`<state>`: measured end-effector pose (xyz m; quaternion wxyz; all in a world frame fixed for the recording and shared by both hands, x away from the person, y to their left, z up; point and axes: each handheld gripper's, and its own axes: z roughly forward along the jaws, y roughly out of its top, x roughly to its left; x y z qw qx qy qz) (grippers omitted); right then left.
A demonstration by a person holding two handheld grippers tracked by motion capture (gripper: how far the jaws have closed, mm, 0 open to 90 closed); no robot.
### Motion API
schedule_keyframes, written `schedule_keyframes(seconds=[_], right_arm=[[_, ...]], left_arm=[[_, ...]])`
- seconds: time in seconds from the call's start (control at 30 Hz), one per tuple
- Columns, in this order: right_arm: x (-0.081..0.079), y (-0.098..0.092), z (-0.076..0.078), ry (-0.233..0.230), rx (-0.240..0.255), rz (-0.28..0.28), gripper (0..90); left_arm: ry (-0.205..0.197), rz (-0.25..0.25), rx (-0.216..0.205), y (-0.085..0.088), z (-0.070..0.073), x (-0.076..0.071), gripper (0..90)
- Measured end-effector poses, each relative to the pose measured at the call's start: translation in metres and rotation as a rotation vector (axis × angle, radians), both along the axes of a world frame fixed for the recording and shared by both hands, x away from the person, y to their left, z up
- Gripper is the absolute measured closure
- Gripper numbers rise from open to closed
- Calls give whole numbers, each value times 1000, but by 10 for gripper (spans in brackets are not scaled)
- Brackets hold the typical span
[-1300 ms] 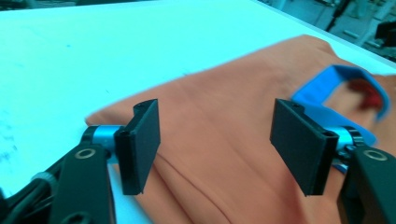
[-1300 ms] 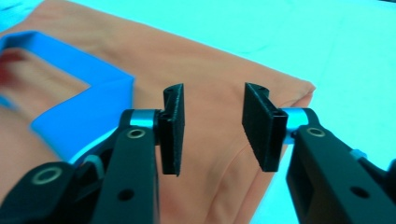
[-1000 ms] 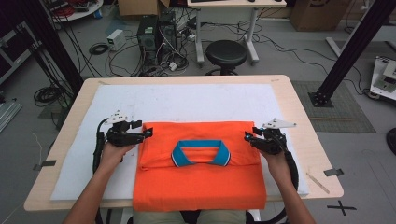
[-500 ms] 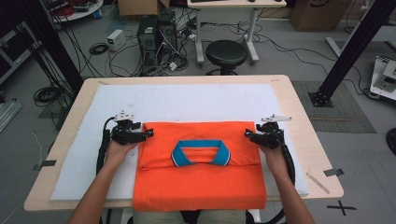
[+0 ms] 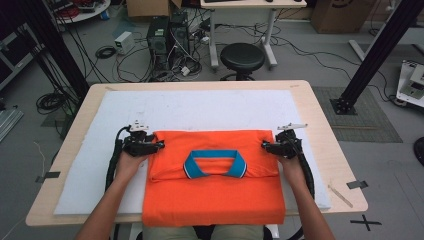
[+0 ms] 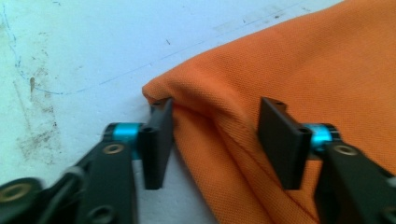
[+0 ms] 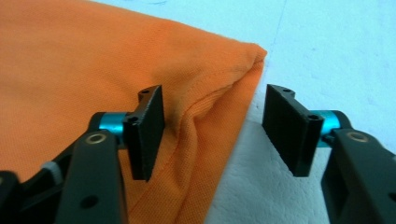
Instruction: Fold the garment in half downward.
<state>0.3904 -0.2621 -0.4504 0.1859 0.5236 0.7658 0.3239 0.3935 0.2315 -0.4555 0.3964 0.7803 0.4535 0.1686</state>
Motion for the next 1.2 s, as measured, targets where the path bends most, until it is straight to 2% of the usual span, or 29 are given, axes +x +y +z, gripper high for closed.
schedule_keyframes(seconds=[0.07,0.13,0.17,0.2,0.27,0.53,0.67,0.73,0.8,0.9,0.93,1.0,1.03,1.17,1.2], right_arm=[[-1,2,1,4,8,31,580],[-2,3,2,10,23,56,744],[-2,4,2,11,24,66,802],[-3,5,3,6,14,71,823],[-2,7,4,-4,-11,78,840],[6,3,8,-44,8,43,850],[14,2,12,-51,-6,23,850],[19,1,15,-63,-16,16,849],[25,1,20,-82,-15,2,849],[36,1,25,-95,-25,-9,849],[39,0,26,-107,-29,-16,849],[45,0,27,-106,-24,-26,849],[48,0,27,-110,-29,-30,849],[58,1,27,-124,-36,-43,849],[61,1,27,-131,-45,-45,848]], left_arm=[[2,-24,-9,-1,0,-1,653],[3,-24,-18,-3,0,-3,743],[3,-20,-20,-3,0,-3,774],[6,-15,-24,-3,1,-3,789],[4,9,-44,-3,1,-2,805],[-2,61,-132,-1,2,11,812],[-5,70,-146,-4,7,22,812],[-19,79,-169,-5,9,27,812],[-5,82,-168,-7,12,35,812],[-39,87,-200,-9,14,43,812],[-20,85,-201,-9,15,47,811],[-18,79,-206,-9,18,54,811],[-37,81,-212,-9,20,57,811],[-45,71,-197,-13,27,69,811],[-68,74,-202,-14,27,71,811]])
